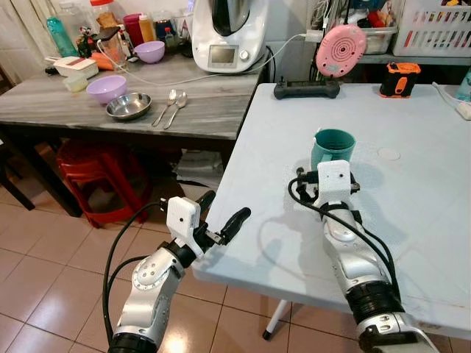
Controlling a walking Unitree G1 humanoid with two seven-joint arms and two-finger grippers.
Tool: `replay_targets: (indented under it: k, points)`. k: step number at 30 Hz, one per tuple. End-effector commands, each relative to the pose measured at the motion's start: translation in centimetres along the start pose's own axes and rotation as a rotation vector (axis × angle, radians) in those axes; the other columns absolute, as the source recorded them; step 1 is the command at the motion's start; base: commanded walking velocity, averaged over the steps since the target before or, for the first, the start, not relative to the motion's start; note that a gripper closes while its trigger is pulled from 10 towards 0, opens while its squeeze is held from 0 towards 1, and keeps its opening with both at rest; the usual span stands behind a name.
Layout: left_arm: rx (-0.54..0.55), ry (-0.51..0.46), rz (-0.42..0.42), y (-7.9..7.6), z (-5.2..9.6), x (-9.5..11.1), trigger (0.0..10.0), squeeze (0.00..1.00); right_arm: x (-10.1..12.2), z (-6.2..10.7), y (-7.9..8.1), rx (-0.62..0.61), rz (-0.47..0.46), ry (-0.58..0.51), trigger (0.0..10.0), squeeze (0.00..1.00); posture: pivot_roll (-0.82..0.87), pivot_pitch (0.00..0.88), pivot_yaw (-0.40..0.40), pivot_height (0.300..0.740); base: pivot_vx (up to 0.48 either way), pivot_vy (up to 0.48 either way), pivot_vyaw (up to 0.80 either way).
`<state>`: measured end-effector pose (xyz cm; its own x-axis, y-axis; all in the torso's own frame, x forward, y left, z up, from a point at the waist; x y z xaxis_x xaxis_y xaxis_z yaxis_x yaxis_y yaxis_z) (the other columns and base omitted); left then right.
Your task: Setting the table
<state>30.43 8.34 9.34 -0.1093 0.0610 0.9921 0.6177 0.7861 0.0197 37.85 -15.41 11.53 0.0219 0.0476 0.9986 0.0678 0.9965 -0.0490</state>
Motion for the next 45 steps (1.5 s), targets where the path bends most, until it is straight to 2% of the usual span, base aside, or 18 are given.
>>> replay_targets:
  k: [1, 2, 3, 5, 6, 13, 19, 45]
  points:
    - [-0.01, -0.005, -0.006, 0.3, 0.1, 0.3, 10.0, 0.0, 0.4, -0.4, 0.0, -0.02, -0.007, -0.01, 9.9, 0.0, -0.09, 0.0, 0.106, 0.74, 0.0, 0.0, 0.0]
    - [-0.01, -0.005, -0.005, 0.3, 0.1, 0.3, 10.0, 0.0, 0.4, -0.4, -0.1, -0.024, -0.006, -0.008, 9.9, 0.0, -0.09, 0.0, 0.106, 0.74, 0.0, 0.0, 0.0]
    - [-0.01, -0.006, -0.005, 0.3, 0.1, 0.3, 10.0, 0.0, 0.3, -0.4, -0.3, -0.033, -0.007, -0.008, 3.7, 0.0, -0.09, 0.0, 0.106, 0.74, 0.0, 0.0, 0.0]
    - [-0.011, -0.007, -0.004, 0.3, 0.1, 0.4, 10.0, 0.0, 0.3, -0.5, -0.4, -0.039, -0.007, -0.009, 3.7, 0.0, -0.09, 0.0, 0.106, 0.74, 0.0, 0.0, 0.0]
    - [-0.011, -0.008, -0.002, 0.2, 0.1, 0.4, 10.0, 0.0, 0.2, -0.6, -0.8, -0.051, -0.006, -0.01, 0.0, 0.0, -0.09, 0.0, 0.106, 0.74, 0.0, 0.0, 0.0]
    - [-0.081, -0.034, 0.048, -0.6, 0.2, 0.6, 10.0, 0.0, 0.4, -0.8, -1.3, -0.068, 0.001, -0.022, 0.0, 0.0, -0.09, 0.0, 0.105, 0.74, 0.0, 0.0, 0.0]
    - [-0.168, -0.011, 0.07, -1.4, 0.5, 0.3, 10.0, 0.0, 0.6, -0.9, -1.7, -0.084, 0.005, -0.033, 0.0, 0.0, -0.09, 0.0, 0.107, 0.74, 0.0, 0.0, 0.0]
    - [-0.2, -0.007, 0.052, -1.4, 0.4, 0.4, 10.0, 0.0, 0.4, -0.9, -2.3, -0.116, 0.009, -0.043, 0.0, 0.0, -0.09, 0.0, 0.111, 0.74, 0.0, 0.0, 0.0]
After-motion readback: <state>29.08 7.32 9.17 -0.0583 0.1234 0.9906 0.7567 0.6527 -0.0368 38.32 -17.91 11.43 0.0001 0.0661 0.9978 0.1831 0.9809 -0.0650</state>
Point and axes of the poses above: a point about 5 cm out from each wrist's last joint towards the gripper, its own z axis pointing back from the gripper into the wrist, its own x axis along the axis of the wrist's last joint, y = z × x, the point moved 3 cm from there along -z, pointing out of the wrist towards the gripper, and after that the axes turned 10 degrees about -z, right-handed, at the moved point
